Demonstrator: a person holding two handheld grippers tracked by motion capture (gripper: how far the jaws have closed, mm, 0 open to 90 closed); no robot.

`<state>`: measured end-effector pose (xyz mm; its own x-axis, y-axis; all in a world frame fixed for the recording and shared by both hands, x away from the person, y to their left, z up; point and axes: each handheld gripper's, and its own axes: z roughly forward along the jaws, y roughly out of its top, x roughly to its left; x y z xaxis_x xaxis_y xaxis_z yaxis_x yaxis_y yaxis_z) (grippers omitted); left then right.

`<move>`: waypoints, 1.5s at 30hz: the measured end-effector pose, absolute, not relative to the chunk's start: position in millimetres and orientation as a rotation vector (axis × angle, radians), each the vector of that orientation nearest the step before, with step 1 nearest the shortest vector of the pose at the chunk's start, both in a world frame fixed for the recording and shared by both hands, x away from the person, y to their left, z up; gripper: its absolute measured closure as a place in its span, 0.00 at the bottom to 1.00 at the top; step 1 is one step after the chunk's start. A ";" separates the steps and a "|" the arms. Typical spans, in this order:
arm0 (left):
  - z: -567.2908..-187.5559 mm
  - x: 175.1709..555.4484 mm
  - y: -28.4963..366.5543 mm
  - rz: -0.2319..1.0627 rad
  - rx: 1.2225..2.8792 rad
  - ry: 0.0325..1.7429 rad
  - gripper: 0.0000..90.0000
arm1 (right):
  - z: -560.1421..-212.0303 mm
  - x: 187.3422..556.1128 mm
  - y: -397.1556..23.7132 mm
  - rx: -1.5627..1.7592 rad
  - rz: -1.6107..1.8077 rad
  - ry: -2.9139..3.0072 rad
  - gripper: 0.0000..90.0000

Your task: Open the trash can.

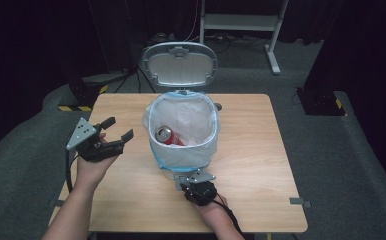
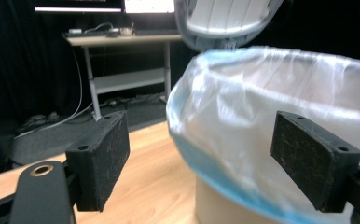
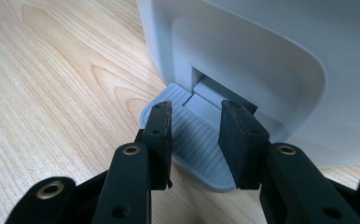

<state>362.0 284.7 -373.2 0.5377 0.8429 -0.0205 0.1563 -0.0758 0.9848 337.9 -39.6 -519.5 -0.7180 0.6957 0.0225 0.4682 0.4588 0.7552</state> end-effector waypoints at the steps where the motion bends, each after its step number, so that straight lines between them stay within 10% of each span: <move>1: -376.8 361.6 285.6 0.708 1.574 0.883 0.22 | -519.5 337.8 -39.6 0.996 1.118 2.422 0.71; 24: -508.3 344.2 304.6 0.584 1.885 1.157 0.21 | -519.5 337.7 -39.4 0.993 1.117 2.422 0.71; 45: -531.2 333.3 310.7 0.559 2.023 1.258 0.24 | -519.3 340.0 -42.5 0.999 1.144 2.431 0.70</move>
<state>333.3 310.7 -531.2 0.4404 0.8978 0.0049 0.6052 -0.3009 0.7371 340.0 -42.5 -519.3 -0.7241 0.6884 0.0424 0.4716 0.4493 0.7588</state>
